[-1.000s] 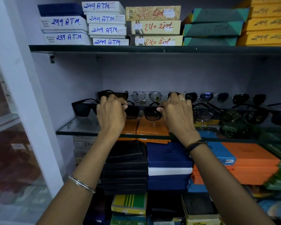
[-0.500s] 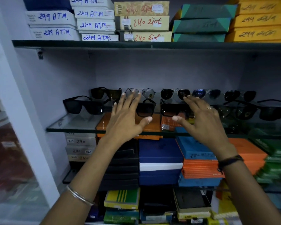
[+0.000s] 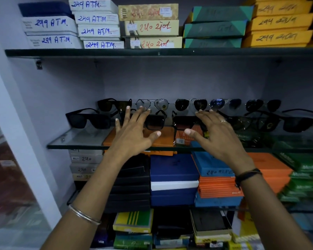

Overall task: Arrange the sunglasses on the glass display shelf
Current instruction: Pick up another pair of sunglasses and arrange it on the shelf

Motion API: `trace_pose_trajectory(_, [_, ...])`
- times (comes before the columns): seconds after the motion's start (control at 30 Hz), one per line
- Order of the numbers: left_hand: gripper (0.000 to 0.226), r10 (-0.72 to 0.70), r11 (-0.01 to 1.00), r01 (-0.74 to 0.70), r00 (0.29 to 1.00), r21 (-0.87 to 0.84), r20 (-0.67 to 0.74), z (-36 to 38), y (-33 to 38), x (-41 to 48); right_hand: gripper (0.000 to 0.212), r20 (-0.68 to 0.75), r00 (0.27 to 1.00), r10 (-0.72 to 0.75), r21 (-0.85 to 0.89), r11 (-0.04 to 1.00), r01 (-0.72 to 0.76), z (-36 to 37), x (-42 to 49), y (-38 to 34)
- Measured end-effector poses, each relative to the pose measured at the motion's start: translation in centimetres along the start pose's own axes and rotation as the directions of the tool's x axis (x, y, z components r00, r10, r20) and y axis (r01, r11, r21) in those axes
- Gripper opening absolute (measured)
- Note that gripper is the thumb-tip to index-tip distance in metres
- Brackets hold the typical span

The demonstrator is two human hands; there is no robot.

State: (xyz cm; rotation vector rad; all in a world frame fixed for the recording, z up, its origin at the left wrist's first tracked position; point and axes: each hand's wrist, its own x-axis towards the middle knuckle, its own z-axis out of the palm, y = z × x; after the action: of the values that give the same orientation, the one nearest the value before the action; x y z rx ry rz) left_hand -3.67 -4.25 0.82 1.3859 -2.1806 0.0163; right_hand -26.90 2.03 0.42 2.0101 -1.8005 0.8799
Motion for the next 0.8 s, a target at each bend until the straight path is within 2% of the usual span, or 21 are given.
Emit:
trace_pose_trajectory(0.07, [0.076, 0.022, 1.0, -0.023, 0.999, -0.01, -0.035, 0.0, 0.0, -0.1, 0.083, -0.012, 1.0, -0.006, 0.006, 1.0, 0.006, -0.1, 0.0, 0.0])
trace_pose_trajectory(0.2, [0.067, 0.15, 0.985, -0.168, 0.953, -0.043, -0.265, 0.0, 0.8, -0.8, 0.07, -0.126, 0.992, -0.03, 0.078, 0.996, 0.04, -0.6, -0.6, 0.2])
trace_pose_trajectory(0.27, [0.063, 0.176, 0.972, -0.215, 0.931, -0.092, -0.319, 0.1, 2.4, -1.2, 0.065, -0.191, 0.982, -0.007, 0.117, 0.993, 0.029, -1.1, -1.2, 1.0])
trace_pose_trajectory(0.37, [0.06, 0.213, 0.945, -0.271, 0.936, -0.183, -0.282, 0.9, 5.9, -1.3, 0.059, -0.258, 0.965, 0.042, 0.117, 0.993, -0.011, -2.2, -2.1, 3.5])
trace_pose_trajectory(0.47, [0.061, 0.281, 0.931, -0.312, 0.944, -0.188, -0.176, 2.1, 9.4, -1.2, 0.058, -0.293, 0.953, 0.078, 0.054, 0.996, -0.065, -3.7, -2.7, 6.7])
trace_pose_trajectory(0.63, [0.066, 0.24, 0.967, -0.242, 0.97, -0.078, -0.03, 4.1, 11.6, 0.2, 0.077, -0.197, 0.973, 0.12, -0.101, 0.985, -0.142, -4.8, -3.2, 10.3])
trace_pose_trajectory(0.8, [0.076, 0.191, 0.981, -0.19, 0.981, -0.042, 0.031, 4.6, 11.3, 0.9, 0.076, -0.174, 0.977, 0.125, -0.125, 0.981, -0.148, -4.5, -3.3, 10.8])
